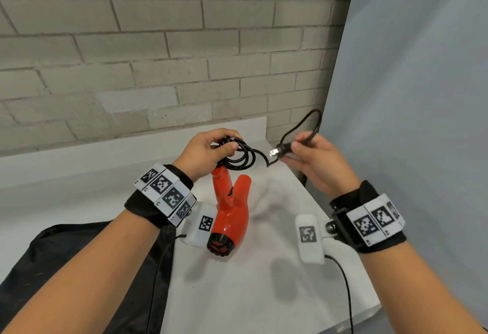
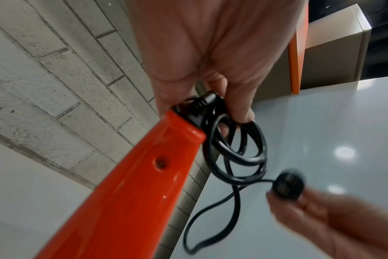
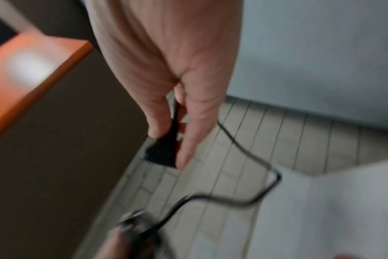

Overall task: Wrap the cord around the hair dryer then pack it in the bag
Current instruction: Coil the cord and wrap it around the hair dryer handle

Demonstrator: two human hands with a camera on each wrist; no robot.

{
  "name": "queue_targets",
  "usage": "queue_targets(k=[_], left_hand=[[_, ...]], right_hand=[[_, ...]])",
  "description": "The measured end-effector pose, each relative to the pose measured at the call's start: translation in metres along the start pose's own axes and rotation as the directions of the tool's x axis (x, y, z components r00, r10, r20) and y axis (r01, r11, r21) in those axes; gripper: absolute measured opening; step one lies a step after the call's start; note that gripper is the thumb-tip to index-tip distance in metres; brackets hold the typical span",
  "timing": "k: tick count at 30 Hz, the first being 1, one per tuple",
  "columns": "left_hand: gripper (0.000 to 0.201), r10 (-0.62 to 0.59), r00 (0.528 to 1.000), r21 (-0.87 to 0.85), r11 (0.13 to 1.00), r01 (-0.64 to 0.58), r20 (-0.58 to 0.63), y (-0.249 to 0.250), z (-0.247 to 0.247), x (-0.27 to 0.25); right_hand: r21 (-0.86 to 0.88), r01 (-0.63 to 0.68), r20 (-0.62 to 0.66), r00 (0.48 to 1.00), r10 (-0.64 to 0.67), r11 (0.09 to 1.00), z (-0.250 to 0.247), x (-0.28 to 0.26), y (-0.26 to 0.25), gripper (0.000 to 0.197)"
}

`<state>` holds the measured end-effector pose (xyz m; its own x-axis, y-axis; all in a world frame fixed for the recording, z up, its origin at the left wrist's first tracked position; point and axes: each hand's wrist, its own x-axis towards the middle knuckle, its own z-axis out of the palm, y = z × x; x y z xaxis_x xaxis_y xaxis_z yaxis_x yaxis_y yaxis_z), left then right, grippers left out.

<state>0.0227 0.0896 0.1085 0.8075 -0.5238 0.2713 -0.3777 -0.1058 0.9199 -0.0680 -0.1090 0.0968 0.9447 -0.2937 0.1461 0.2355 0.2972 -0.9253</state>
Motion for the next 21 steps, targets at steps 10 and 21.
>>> queue_targets(k=[10, 21], left_hand=[[0.015, 0.032, 0.998, -0.090, 0.995, -0.036, -0.049, -0.001, 0.011, 0.001], [0.017, 0.015, 0.999, -0.056, 0.998, -0.018, -0.041, -0.006, 0.013, 0.006]], right_hand=[[-0.373, 0.460, -0.032, 0.861, -0.507, 0.805, 0.055, -0.009, 0.045, 0.034], [-0.729, 0.538, 0.067, 0.672, -0.738, 0.424, 0.065, -0.010, 0.070, 0.012]])
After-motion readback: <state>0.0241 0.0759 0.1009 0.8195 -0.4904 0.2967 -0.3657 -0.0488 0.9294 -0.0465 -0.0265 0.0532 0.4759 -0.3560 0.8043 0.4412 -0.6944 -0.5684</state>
